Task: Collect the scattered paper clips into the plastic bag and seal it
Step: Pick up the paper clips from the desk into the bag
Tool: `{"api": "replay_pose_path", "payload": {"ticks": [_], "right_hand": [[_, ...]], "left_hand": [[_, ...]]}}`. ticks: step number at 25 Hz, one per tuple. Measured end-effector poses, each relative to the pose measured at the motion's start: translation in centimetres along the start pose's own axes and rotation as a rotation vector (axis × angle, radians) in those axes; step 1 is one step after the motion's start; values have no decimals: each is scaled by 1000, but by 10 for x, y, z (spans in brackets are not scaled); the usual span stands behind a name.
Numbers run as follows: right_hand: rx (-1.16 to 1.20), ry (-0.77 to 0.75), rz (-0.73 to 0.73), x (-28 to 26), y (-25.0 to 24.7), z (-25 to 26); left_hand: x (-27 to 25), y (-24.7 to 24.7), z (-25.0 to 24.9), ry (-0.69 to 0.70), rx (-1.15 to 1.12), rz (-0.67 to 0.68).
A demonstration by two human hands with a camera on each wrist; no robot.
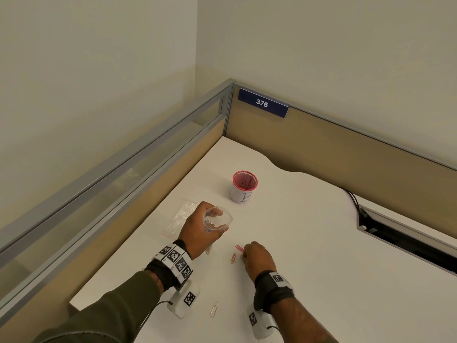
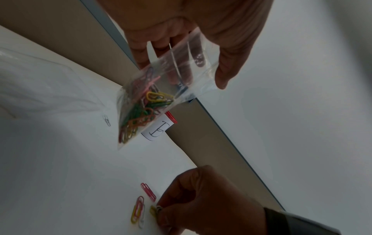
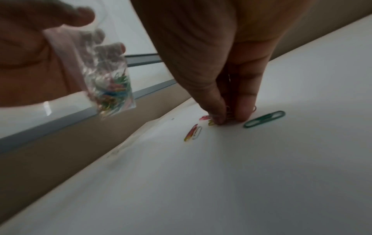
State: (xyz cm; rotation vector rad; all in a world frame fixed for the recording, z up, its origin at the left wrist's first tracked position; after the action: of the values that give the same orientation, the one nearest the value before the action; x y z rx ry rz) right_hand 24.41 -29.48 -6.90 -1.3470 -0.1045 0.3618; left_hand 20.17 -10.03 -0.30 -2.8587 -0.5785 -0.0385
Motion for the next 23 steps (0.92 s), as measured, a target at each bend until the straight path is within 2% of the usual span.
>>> {"api": "replay_pose_path", "payload": {"ticks": [4,7,10,12,15,20,23], "right_hand": [[253,190,-5,1,-13,-21],[689,309,-124,-5,-52,-19],[1054,252,-246,-13,-113,10],[1166,151,-255,-18,-146,36],[1199,65,-229,-21,-164,63],[967,9,-209,-20,-143,75],[948,4,-247,-25,-144,72]], "left_hand": [[-2,-2,1,-5,-6,-7],[-3,-1,3,2,-2,0],[-4,4,6,3,18,17],[-3,9,6,0,43,33],[-4,18,1,8,90,59],[-4,25,-9,27,147,64],[-8,22,-14,34,110,60]]}}
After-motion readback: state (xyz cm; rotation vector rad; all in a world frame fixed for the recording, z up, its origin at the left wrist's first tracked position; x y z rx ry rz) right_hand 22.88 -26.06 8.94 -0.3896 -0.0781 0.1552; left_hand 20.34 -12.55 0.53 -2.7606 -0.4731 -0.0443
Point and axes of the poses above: each hand's wrist, its own x-axis towards the middle knuckle, its own y-axis out of the palm, z = x × y, the point moved 4 cm from there along x, towards the middle knuckle, and after that the axes turned 9 degrees about -z, right-handed, at the moved point
